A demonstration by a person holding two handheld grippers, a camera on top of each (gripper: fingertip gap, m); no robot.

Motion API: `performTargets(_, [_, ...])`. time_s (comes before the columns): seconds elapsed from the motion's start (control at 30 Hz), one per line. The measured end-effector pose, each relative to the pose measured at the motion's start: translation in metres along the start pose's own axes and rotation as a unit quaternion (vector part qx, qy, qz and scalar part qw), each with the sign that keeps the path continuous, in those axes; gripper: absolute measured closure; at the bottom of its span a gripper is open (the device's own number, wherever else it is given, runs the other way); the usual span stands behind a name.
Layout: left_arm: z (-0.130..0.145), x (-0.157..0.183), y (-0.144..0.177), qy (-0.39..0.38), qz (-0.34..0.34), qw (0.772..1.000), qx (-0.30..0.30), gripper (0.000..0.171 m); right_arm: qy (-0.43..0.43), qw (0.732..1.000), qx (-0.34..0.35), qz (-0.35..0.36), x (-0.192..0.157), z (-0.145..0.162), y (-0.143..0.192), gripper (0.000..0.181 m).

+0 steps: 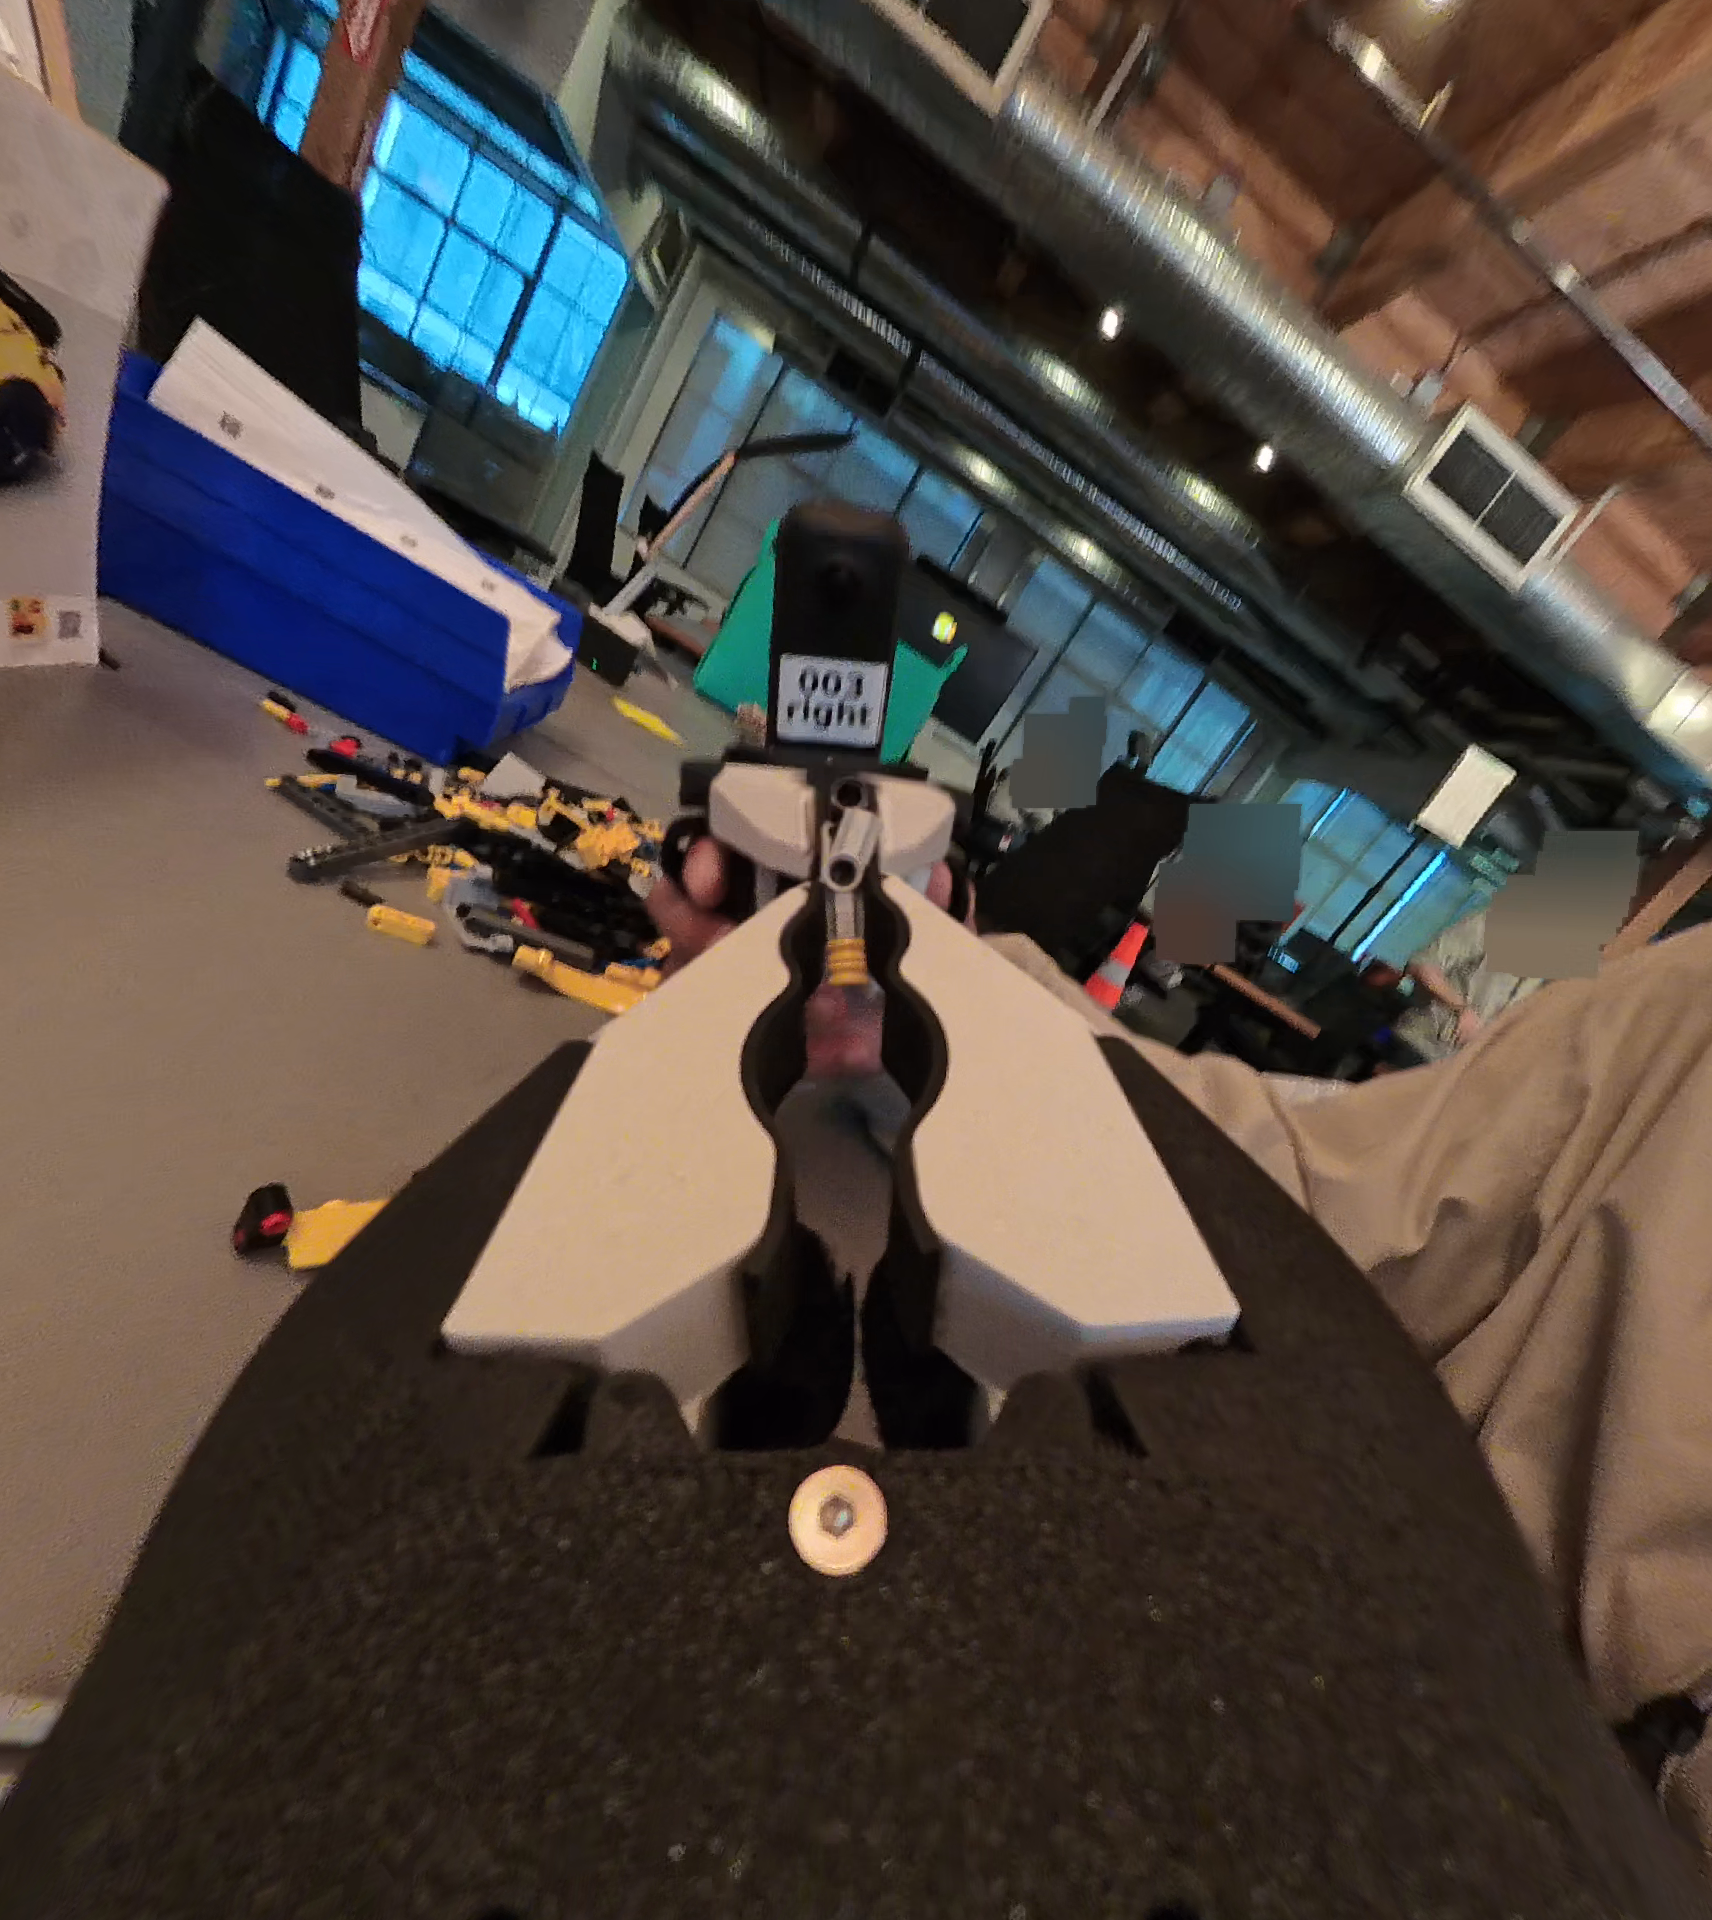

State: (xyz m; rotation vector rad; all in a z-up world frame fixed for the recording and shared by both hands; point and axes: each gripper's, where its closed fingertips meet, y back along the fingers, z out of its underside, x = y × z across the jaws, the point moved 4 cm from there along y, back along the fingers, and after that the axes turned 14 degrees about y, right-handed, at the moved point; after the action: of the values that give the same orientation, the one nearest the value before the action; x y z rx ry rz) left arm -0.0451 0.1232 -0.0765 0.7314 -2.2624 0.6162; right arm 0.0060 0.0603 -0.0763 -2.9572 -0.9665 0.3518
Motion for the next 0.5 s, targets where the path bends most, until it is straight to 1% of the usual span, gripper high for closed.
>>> performTargets(0.03, [-0.003,0.000,0.002,0.007,0.005,1.000,0.007,0.165,-0.004,1.000,-0.005,-0.002,0.000,0.002,0.000,0.164])
performTargets(0.13, [-0.003,-0.002,0.003,0.027,0.013,0.999,0.012,0.165,-0.003,1.000,0.011,0.002,0.000,0.000,-0.001,0.163])
performTargets(0.17, [-0.003,-0.003,0.002,0.036,0.015,0.999,0.012,0.165,0.004,1.000,0.006,0.007,0.001,0.000,-0.001,0.163])
performTargets(0.27, [-0.003,-0.008,0.001,0.075,0.021,0.997,0.019,0.165,0.063,0.997,0.001,0.039,0.002,-0.003,-0.002,0.162])
performTargets(0.37, [-0.002,-0.013,0.001,0.112,0.027,0.993,0.028,0.165,0.141,0.986,-0.032,0.084,0.002,0.000,-0.004,0.162])
performTargets(0.4, [-0.002,-0.013,0.000,0.116,0.032,0.992,0.028,0.165,0.149,0.984,-0.033,0.092,0.002,0.001,-0.005,0.162])
performTargets(0.47, [0.001,-0.013,-0.003,0.110,0.031,0.993,0.020,0.165,0.145,0.985,-0.030,0.090,0.002,0.002,-0.007,0.169])
performTargets(0.5, [0.001,-0.012,-0.003,0.107,0.033,0.994,0.019,0.165,0.142,0.986,-0.026,0.083,0.002,0.001,-0.006,0.169])
